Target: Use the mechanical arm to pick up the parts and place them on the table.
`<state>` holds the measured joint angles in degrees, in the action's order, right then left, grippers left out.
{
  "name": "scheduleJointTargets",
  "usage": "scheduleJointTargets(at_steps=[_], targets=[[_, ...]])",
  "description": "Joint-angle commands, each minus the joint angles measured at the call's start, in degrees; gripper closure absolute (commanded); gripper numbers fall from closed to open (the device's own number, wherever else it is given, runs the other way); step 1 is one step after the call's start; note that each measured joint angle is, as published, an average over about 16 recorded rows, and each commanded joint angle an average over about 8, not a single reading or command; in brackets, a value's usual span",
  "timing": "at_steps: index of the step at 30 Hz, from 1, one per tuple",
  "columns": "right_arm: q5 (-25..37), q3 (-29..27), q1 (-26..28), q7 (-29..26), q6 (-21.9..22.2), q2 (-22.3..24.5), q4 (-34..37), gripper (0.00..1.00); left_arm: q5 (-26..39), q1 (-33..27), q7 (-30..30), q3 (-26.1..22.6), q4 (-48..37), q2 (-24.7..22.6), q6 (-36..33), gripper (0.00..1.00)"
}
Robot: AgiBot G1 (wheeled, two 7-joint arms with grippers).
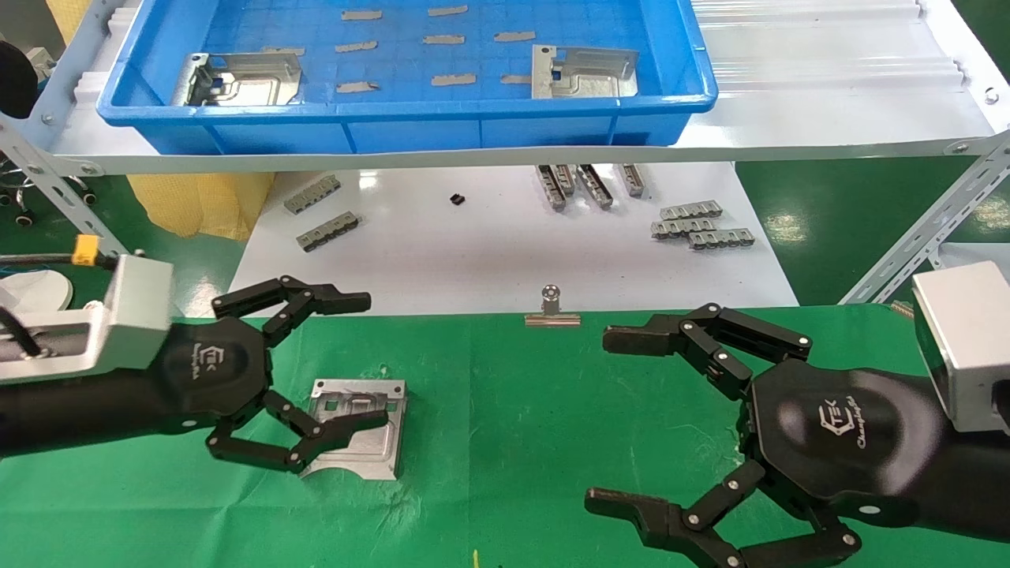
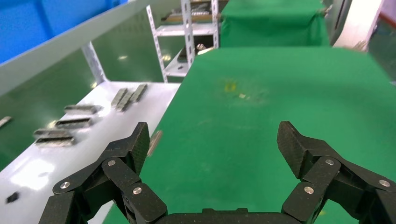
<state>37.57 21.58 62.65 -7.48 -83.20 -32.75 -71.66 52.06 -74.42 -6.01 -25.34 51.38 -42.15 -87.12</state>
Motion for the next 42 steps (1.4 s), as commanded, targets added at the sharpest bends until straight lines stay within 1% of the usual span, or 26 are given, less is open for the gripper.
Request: scheduleJointTargets(at_steps=[1, 14, 19, 24, 42], targets=[[0.0, 0.0, 0.0, 0.0, 0.0, 0.0, 0.0, 0.0, -1.1, 1.4, 1.8, 1.0, 2.4, 0.8, 0.2, 0.0], [0.0, 0.0, 0.0, 0.0, 0.0, 0.0, 0.0, 0.0, -8.4, 10.6, 13.8, 7.7, 18.2, 5.9, 1.2, 0.0], [0.0, 0.0, 0.0, 0.0, 0.0, 0.0, 0.0, 0.0, -10.4, 13.1, 16.9, 9.5, 22.7, 7.3, 1.4, 0.0], [0.0, 0.0, 0.0, 0.0, 0.0, 0.0, 0.0, 0.0, -11.3, 14.1, 17.7, 10.2, 24.3, 7.8, 1.5, 0.0], [0.0, 0.0, 0.0, 0.0, 0.0, 0.0, 0.0, 0.0, -10.4, 13.0, 16.8, 9.4, 22.5, 7.2, 1.5, 0.0]])
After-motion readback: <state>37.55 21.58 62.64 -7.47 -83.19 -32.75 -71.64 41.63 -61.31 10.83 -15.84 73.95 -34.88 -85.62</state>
